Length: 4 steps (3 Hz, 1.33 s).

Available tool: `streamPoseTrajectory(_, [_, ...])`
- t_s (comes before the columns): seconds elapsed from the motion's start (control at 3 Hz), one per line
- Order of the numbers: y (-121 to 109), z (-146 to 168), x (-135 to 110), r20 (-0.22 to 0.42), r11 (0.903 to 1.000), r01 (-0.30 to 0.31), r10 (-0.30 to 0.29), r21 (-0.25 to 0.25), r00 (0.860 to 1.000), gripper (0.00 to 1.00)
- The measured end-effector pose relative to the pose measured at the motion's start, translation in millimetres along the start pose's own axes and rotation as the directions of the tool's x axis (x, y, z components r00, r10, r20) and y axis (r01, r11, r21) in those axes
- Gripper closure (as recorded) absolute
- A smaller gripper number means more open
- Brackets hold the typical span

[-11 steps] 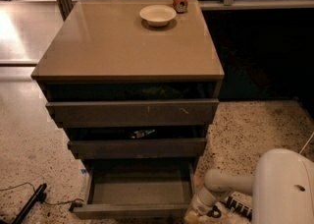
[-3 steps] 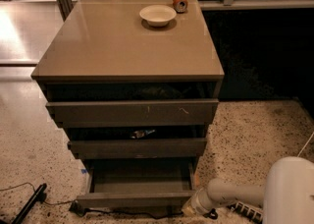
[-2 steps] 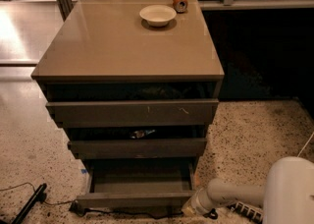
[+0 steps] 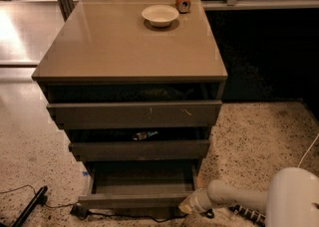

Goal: Close bottom drawer

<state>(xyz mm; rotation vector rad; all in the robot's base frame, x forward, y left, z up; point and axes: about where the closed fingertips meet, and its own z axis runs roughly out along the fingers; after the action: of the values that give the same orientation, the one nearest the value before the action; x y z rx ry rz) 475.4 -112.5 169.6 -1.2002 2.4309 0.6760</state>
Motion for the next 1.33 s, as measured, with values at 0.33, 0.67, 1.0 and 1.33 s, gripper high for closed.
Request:
streamPoseTrajectory(0.33, [-10,-8,-33,0.107,0.9966,0.009,-0.018,0.082,0.994,1.00])
streamPoseTrajectory(0.67, [-23,-28,-71,0.220,0.9775,0.012,-0.059,0.210,0.974,1.00])
streamPoseTrajectory(1.0, [-19,-26,-67,0.210,0.9793,0.016,-0.059,0.202,0.976,1.00])
streamPoseTrajectory(1.33, [-9,-23,-56,0.186,0.9832,0.026,-0.060,0.181,0.981,1.00])
